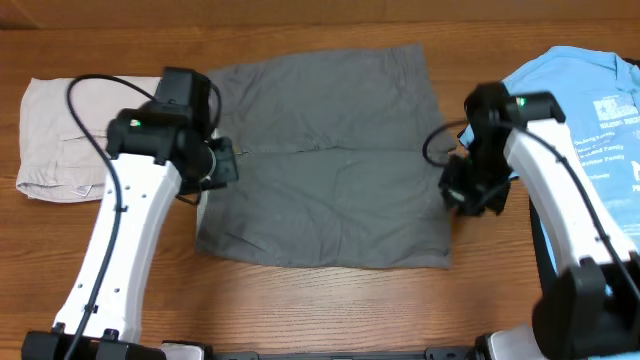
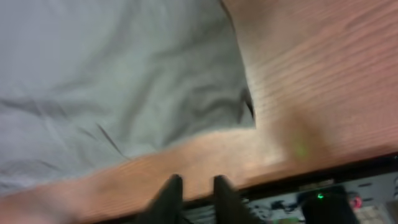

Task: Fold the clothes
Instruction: 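Pull the shorts' sides outward with both grippers, then release, then move both grippers down to the shorts' bottom left and right corners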

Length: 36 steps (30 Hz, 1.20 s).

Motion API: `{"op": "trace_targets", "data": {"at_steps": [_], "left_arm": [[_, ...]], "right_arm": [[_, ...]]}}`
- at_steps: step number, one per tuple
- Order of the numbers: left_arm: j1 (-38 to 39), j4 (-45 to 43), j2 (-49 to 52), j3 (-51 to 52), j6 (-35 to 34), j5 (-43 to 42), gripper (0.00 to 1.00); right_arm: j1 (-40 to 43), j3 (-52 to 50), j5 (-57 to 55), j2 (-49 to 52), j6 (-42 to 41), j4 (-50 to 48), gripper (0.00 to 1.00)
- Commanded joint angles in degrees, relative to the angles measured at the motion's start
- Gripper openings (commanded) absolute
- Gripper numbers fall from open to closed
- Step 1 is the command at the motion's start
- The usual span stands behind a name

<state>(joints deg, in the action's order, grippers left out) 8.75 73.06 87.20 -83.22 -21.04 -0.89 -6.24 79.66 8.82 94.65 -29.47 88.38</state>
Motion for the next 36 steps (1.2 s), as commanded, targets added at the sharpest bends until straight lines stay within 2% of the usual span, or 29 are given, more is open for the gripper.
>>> {"op": "trace_targets", "data": {"at_steps": [1,2,7,11,16,18,25,36], "left_arm": [[1.51,-3.02,0.37,6.32,-0.87,-0.66,0.11],[1.79,-4.46,0.39,8.11,-0.9,-0.7,0.11],[2.1,-12.13,0.44,17.99,-0.87,-0.7,0.17],[2.1,-14.62,0.44,22.62,-0.85,-0.66,0.19],[2.1,-14.84,0.44,23.89,-0.81,-0.42,0.21],[2.1,-15.06,0.44,23.89,-0.81,-0.44,0.22],[2.1,-15.37,0.44,23.89,-0.81,-0.44,0.24],[2.1,-16.2,0.44,23.89,-0.81,-0.44,0.25]], "right_arm": [[0.09,-5.6,0.33,-5.01,-2.82,-1.09,0.33],[0.09,-7.19,0.31,-5.49,-3.58,-1.53,0.36],[0.09,-16.94,1.97,-5.99,-6.62,-7.39,0.36],[0.42,-23.91,6.29,-5.99,-8.7,-15.8,0.36],[0.57,-28.48,6.27,-5.99,-13.11,-22.97,0.4],[0.57,-29.88,6.25,-5.99,-13.9,-25.07,0.52],[0.59,-34.88,5.38,-5.99,-16.85,-30.58,0.55],[3.78,-34.91,4.02,-5.99,-15.02,-27.56,0.56]]}}
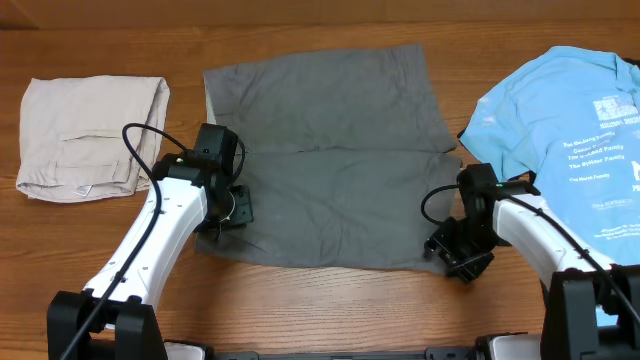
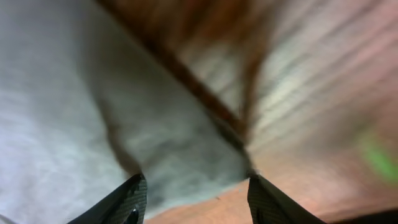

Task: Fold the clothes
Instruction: 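Move both grippers down to the shorts' bottom left and right corners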

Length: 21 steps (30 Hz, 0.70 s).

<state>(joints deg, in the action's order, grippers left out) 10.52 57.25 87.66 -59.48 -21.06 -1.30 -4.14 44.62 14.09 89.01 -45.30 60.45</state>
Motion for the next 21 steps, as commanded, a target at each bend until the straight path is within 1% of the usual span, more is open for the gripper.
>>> {"op": "trace_targets", "data": {"at_steps": [1,6,14,21], "left_arm": [[0.33,-0.5,-0.02,0.15,-0.79,-0.02,0.26],[0.33,-0.81,-0.02,0.15,-0.81,-0.02,0.27],[0.33,-0.81,-0.02,0.15,-0.79,-0.02,0.31],[0.33,-0.74,-0.02,0.15,-0.79,-0.02,0.33]], "right_arm": [[2.23,0.11,-1.64,-0.35,0.81,0.7,0.56],[3.52,0.11,-1.42,-0.35,0.7,0.68,0.57],[3.45,-0.55,5.07,-0.35,0.04,-1.05,0.56],[3.45,-1.68,5.14,-0.35,-0.17,-1.07,0.56]]}}
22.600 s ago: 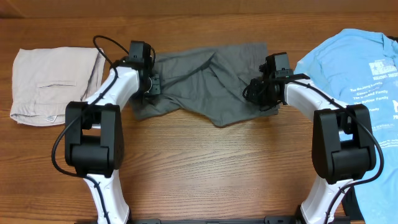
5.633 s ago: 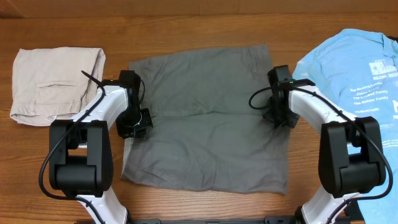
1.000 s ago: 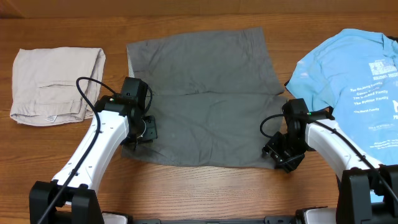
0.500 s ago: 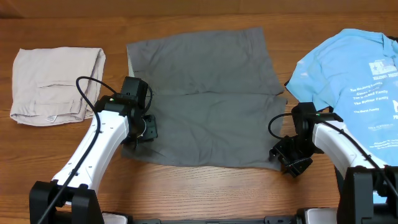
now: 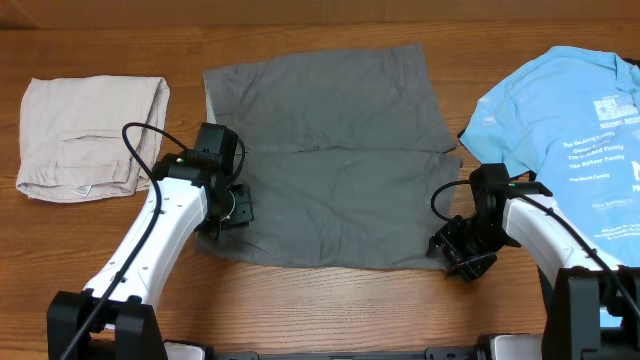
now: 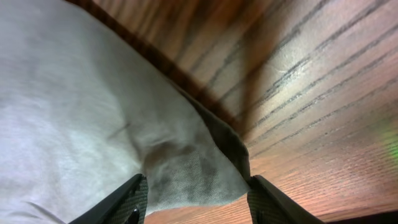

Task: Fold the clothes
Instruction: 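Move both grippers down to the shorts' bottom left and right corners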

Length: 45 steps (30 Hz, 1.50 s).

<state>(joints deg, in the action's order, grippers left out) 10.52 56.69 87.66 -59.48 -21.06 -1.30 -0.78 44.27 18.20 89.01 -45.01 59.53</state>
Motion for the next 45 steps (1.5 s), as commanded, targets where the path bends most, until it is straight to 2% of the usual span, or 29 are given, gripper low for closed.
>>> {"op": "trace_targets", "data": {"at_steps": [1,10,11,19,21,22,23,25,30,41,45], "left_arm": [[0.33,-0.2,-0.02,0.15,-0.79,-0.02,0.33],[0.33,-0.17,-0.02,0.15,-0.79,-0.04,0.37],[0.33,-0.17,-0.02,0.15,-0.79,-0.04,0.38],[0.33,-0.22,-0.02,0.15,-0.83,-3.26,0.39],[0.33,-0.13,-0.02,0.15,-0.83,-3.26,0.49],[0.33,0.07,-0.02,0.15,-0.83,-3.26,0.59],[0.33,0.28,-0.02,0.15,-0.85,-3.28,0.62],[0.33,0.55,-0.02,0.15,-0.83,-4.33,0.54],[0.33,1.57,-0.04,0.13,-0.9,-8.11,0.43],[-1.51,6.62,-0.04,0.07,-9.16,-5.29,0.46],[-4.28,10.8,-0.04,0.11,-15.89,-4.79,0.46]], "right_arm": [[0.09,-1.68,0.94,-0.35,-0.44,-0.35,0.56],[0.11,-4.9,0.94,-0.35,-0.46,-5.75,0.55],[0.09,-5.25,0.92,-0.35,-0.46,-6.67,0.48],[0.11,-5.81,-1.01,-0.28,-0.94,-8.28,0.11],[0.11,-5.81,-1.01,-0.28,-1.11,-8.39,0.04],[0.11,-5.81,-1.03,-0.28,-1.09,-8.52,0.04],[0.11,-5.81,-1.01,-0.28,-1.11,-8.68,0.04],[0.11,-5.81,-1.01,-0.28,-1.09,-8.96,0.04],[0.11,-5.81,-1.01,-0.28,-1.07,-9.57,0.04],[0.11,-5.81,-0.98,-0.28,-1.05,-9.51,0.04],[0.11,-5.79,-0.96,-0.28,-1.07,-9.4,0.04]]}}
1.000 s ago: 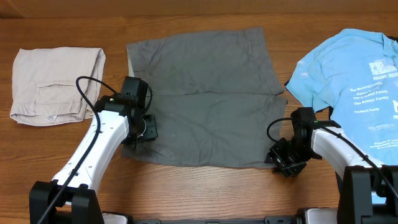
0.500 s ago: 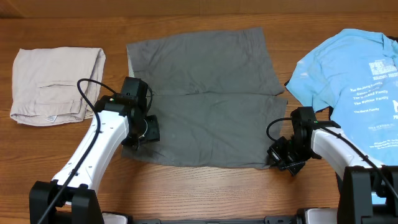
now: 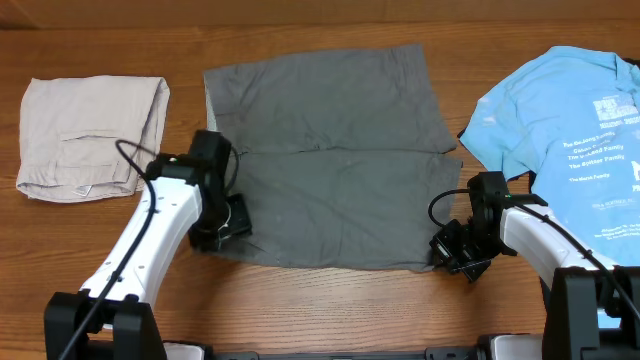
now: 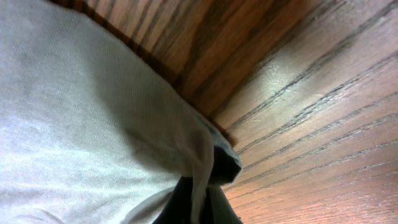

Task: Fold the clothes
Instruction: 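Move both grippers down to the shorts' bottom left and right corners, then grasp the shorts' bottom corners with both grippers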

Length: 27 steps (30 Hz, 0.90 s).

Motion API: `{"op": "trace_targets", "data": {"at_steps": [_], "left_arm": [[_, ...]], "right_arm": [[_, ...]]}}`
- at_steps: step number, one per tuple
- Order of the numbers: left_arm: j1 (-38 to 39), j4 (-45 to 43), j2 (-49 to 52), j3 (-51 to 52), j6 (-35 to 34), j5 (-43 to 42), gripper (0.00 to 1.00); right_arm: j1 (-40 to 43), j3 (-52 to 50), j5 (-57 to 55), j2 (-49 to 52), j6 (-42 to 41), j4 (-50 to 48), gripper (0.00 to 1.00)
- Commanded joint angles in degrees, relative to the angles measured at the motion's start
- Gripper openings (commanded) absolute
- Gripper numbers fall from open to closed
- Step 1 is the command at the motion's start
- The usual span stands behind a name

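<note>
Grey shorts [image 3: 330,190] lie spread flat in the middle of the table. My right gripper [image 3: 446,250] is at their near right corner. In the right wrist view this gripper [image 4: 200,204] is shut on that corner, with a fold of the grey cloth [image 4: 81,124] pinched between the fingers. My left gripper [image 3: 222,224] is low at the near left corner. The overhead view does not show how its jaws stand or whether they hold the cloth.
Folded beige clothes [image 3: 90,135] lie at the far left. A light blue printed T-shirt [image 3: 565,130] is spread at the right, close behind my right arm. Bare wooden table [image 3: 330,310] runs along the near edge in front of the shorts.
My right gripper's jaws stood open either side of the shorts' near right corner; now they are shut on it. My left gripper has shifted slightly nearer the table's front edge at the near left corner.
First both arms were beside the shorts' middle, the right gripper shut over bare wood near the corner. Then both were at the near corners, the right one open around its corner, and stayed so. Now the right one grips the corner.
</note>
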<state>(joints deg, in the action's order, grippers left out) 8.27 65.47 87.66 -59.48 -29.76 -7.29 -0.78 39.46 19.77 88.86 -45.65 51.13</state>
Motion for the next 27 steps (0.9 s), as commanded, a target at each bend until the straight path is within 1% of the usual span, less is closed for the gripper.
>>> {"op": "trace_targets", "data": {"at_steps": [1,3,8,14,17,20,22,23,27], "left_arm": [[-2.34,2.49,-0.04,0.22,-8.44,1.27,0.46],[-2.71,2.56,-0.04,0.39,-10.49,1.49,0.47],[-2.73,-0.24,-0.04,2.05,-15.63,1.53,0.45],[-2.75,-5.95,-0.02,7.54,-18.73,1.95,0.44],[-3.28,-8.83,-0.02,9.53,-18.73,3.3,0.45],[-4.96,-8.85,-0.02,10.03,-18.71,3.52,0.46],[-6.27,-9.29,-0.02,10.69,-18.71,3.69,0.52],[-7.04,-10.05,-0.02,11.32,-18.71,3.67,0.53],[-8.28,-15.26,-0.02,14.16,-18.71,3.15,0.51]], "right_arm": [[0.11,-1.01,-2.54,-0.13,-0.44,-1.01,0.04],[0.11,-0.98,-2.56,-0.13,-0.42,-1.18,0.04],[0.11,-0.98,-2.54,-0.13,-0.42,-1.55,0.04],[0.11,-1.01,-2.58,-0.13,-0.37,-2.01,0.04],[0.11,-0.98,-2.97,-0.13,0.02,-1.95,0.04],[0.11,-0.98,-3.26,-0.13,0.7,-1.92,0.04],[0.11,-0.98,-3.23,-0.13,0.7,-1.97,0.04],[0.11,-0.98,-3.23,-0.13,0.7,-2.05,0.04],[0.11,-0.98,-3.21,-0.13,0.66,-2.54,0.04]]}}
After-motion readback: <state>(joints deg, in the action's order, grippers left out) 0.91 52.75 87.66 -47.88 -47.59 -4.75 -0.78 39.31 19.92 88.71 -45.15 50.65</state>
